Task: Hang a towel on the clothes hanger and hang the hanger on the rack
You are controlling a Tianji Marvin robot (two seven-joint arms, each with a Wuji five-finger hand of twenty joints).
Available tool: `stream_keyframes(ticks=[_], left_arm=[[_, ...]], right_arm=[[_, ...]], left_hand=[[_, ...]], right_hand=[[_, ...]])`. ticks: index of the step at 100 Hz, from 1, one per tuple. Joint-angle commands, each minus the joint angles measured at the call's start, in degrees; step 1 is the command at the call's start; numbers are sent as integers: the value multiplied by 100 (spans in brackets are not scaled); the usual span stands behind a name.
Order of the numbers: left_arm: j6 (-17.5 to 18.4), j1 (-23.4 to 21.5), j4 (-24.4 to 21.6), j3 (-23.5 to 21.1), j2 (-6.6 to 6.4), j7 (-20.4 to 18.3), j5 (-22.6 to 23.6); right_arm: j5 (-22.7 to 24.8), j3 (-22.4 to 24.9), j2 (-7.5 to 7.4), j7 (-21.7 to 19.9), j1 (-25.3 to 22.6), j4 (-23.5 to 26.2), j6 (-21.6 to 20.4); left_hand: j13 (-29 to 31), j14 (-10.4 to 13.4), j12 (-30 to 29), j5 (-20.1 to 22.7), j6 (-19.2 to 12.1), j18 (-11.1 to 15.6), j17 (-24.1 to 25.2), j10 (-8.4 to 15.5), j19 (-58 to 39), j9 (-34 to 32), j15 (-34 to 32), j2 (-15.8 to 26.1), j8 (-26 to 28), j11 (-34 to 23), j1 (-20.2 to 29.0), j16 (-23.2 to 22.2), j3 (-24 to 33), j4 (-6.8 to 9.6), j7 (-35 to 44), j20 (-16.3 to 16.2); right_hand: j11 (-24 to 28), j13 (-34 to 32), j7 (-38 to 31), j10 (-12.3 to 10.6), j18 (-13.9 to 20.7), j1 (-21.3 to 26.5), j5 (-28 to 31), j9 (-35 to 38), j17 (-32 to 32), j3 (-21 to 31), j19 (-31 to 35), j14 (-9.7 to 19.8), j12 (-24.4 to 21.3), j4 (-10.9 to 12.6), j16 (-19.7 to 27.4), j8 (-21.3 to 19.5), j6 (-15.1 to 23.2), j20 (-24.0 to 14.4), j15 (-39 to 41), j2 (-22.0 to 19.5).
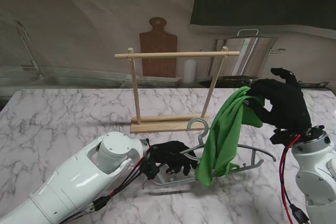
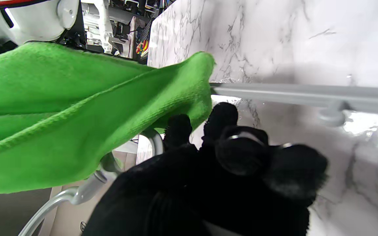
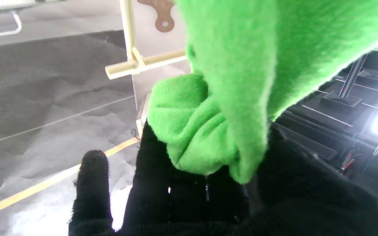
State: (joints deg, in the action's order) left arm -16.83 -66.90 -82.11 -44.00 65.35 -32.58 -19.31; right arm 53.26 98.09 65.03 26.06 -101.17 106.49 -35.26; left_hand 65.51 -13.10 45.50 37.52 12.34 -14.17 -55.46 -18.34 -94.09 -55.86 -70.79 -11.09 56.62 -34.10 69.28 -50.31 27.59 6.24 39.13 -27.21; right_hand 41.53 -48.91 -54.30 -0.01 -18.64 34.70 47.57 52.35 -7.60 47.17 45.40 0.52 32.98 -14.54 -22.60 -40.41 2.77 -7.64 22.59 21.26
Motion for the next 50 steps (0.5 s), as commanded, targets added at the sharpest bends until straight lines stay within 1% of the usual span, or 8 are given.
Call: stream_keyframes(ticks=[1,8,19,50], left_arm=[[-44,-43,-47,-52,0,-45,-46],[-50,-63,-70,-77,-9,-49,-51],[-33,-69,-86,-84,-35,-105,-23],[-83,-127,-124,-235,-30,-21,-22]], right_arm=[[67,-17,12,74,-136,-127,-23],[138,-17,7,159,-186,-200,-7],[103,18,9,147,-262,-308,38],[284,183,-16,249,-537,-431,154]], left_hand=[[-81,-692,75,324,65,468,-93,107,-1821,-31,-143,10,97,20,469,-8,205,-136,285,-98],[-83,-701,82,328,73,465,-93,102,-1830,-33,-147,3,103,22,469,-10,216,-141,274,-106],[-81,-692,85,333,62,464,-93,113,-1829,-31,-149,10,116,29,469,-9,207,-152,269,-110],[-82,-691,98,334,72,464,-93,99,-1826,-31,-147,7,133,33,469,-3,219,-160,249,-116]], right_hand=[[86,-117,-265,-233,-49,51,164,52,69,284,-144,184,101,-36,-76,-114,505,-70,-20,-217],[80,-129,-265,-236,-49,42,172,65,62,292,-149,185,103,-36,-77,-116,520,-70,-25,-210],[70,-115,-262,-210,-54,55,177,57,88,312,-178,158,109,-35,-77,-115,492,-63,-38,-200],[66,-122,-260,-195,-67,57,193,68,79,320,-210,154,127,-37,-90,-111,483,-63,-36,-193]])
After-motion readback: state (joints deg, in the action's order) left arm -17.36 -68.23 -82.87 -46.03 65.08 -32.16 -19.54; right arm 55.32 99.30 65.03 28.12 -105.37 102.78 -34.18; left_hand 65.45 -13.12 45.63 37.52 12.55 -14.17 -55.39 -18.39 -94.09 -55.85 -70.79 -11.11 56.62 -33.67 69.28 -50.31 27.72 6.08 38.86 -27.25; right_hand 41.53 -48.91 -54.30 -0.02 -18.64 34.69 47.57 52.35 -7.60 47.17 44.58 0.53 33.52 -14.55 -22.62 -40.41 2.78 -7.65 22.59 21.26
